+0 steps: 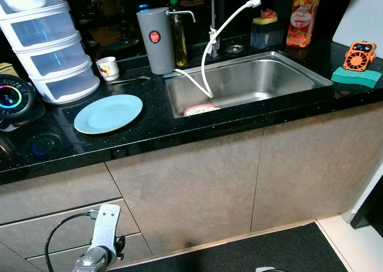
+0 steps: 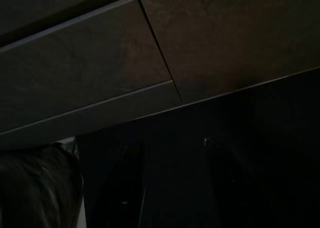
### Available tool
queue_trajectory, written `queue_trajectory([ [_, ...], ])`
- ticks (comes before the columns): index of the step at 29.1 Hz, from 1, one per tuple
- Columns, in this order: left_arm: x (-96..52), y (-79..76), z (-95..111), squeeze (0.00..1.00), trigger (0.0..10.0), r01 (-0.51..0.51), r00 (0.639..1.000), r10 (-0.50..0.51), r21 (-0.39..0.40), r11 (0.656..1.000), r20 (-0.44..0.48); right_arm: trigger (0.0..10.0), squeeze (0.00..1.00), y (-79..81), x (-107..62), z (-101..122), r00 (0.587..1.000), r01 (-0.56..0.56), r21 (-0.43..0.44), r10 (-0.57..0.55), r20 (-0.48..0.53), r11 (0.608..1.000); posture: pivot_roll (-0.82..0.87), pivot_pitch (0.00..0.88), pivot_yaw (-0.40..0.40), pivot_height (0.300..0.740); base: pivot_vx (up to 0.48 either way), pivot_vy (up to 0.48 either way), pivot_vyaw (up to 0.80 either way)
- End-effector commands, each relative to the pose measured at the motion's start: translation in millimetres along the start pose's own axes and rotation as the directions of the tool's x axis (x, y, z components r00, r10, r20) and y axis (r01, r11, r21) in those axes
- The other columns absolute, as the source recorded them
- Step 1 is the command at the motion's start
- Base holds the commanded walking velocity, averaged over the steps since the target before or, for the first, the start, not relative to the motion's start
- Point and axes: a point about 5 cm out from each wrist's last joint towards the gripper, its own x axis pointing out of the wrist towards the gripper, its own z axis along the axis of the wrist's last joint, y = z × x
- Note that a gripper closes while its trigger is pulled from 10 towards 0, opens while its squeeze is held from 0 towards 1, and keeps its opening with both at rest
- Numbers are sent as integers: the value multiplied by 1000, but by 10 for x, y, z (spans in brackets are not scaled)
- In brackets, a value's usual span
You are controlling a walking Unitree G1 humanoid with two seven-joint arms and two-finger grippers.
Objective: Kitchen organization
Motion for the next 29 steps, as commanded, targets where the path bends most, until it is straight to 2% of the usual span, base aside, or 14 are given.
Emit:
queue_trajectory([
  [1, -28, 15, -145, 0, 10000, -6, 999, 6, -1, 1000, -50, 10000, 0, 57, 3, 38, 1000, -15, -7, 15, 12, 1000, -52, 71, 150, 740, 0, 0, 0],
  [7, -41, -39, -223, 0, 10000, -3, 998, 4, 15, 1000, -64, 10000, 0, 27, 4, 60, 1000, -18, -31, 19, 23, 999, -75, 81, 105, 740, 0, 0, 0],
  [10, -79, -146, -394, 0, 10000, 38, 994, -30, 74, 997, -106, 10000, 0, -2, 9, 95, 1000, -17, -53, 18, 25, 998, -61, 70, 76, 740, 0, 0, 0],
  [11, -79, -146, -394, 0, 10000, 38, 994, -30, 74, 997, -106, 10000, 0, -2, 9, 95, 1000, -17, -53, 18, 25, 998, -61, 70, 76, 740, 0, 0, 0],
  [13, -94, -156, -445, 0, 10000, 37, 993, -29, 64, 997, -116, 10000, 0, 8, 11, 110, 999, -21, -60, 23, 28, 998, -58, 67, 69, 740, 0, 0, 0],
  [16, -151, -217, -614, 0, 10000, 11, 991, -10, 5, 1000, -134, 10000, 0, -4, 15, 141, 999, -31, -87, 34, 31, 996, -27, 65, 33, 740, 0, 0, 0],
  [19, -184, -267, -706, 0, 10000, 5, 989, -7, -17, 1000, -146, 10000, 0, -41, 16, 144, 999, -28, -107, 31, 25, 994, -22, 65, 21, 740, 0, 0, 0],
  [21, -215, -315, -781, 0, 10000, 10, 988, -12, -16, 1000, -155, 10000, 0, -81, 21, 183, 999, -24, -119, 27, 26, 993, -12, 85, -21, 740, 0, 0, 0],
  [24, -226, -333, -803, 0, 10000, 16, 988, -16, -3, 1000, -156, 10000, 0, -79, 26, 235, 999, -38, -151, 43, 31, 988, 4, 93, -36, 740, 0, 0, 0],
  [26, -233, -279, -804, 0, 10000, -6, 989, 5, -5, 1000, -148, 10000, 0, -21, 36, 343, 997, -53, -183, 63, 50, 982, 1, 92, -40, 740, 0, 0, 0],
  [29, -245, -278, -829, 0, 10000, -14, 988, 12, -12, 1000, -151, 10000, 0, -12, 38, 388, 996, -55, -175, 66, 60, 983, 3, 86, -48, 740, 0, 0, 0],
])
